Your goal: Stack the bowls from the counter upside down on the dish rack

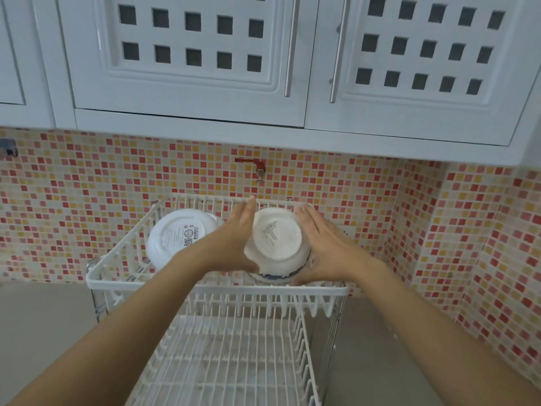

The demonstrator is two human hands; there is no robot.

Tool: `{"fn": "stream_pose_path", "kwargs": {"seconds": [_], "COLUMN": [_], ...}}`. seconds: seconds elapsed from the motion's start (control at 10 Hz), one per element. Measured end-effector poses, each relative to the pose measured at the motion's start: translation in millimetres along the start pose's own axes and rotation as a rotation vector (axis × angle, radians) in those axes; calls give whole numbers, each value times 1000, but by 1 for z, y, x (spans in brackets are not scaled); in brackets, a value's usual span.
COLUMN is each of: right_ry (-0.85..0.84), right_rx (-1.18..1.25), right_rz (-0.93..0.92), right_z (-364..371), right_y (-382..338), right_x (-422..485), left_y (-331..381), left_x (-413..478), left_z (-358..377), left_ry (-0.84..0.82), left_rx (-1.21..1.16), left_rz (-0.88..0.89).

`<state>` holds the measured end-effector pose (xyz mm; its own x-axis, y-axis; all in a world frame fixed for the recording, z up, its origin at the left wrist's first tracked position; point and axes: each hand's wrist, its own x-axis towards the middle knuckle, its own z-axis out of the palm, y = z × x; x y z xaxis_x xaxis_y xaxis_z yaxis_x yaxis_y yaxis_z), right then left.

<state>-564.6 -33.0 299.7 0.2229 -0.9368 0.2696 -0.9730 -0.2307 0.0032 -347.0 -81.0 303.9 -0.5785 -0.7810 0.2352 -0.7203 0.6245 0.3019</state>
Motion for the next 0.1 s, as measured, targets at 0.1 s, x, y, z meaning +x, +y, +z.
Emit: {"fn": "stream_pose_path", "kwargs": {"seconds": [0.1], "right_ry": [18], "right_rx": [15], "right_rz": [39], "right_z": [-15], "right_y": [-11], "right_x": [-8], "left_y": [8], "left_x": [-9], "left_z": [-18], "left_ry": [56], "left_rx": [21], "left_rz": [1]}}
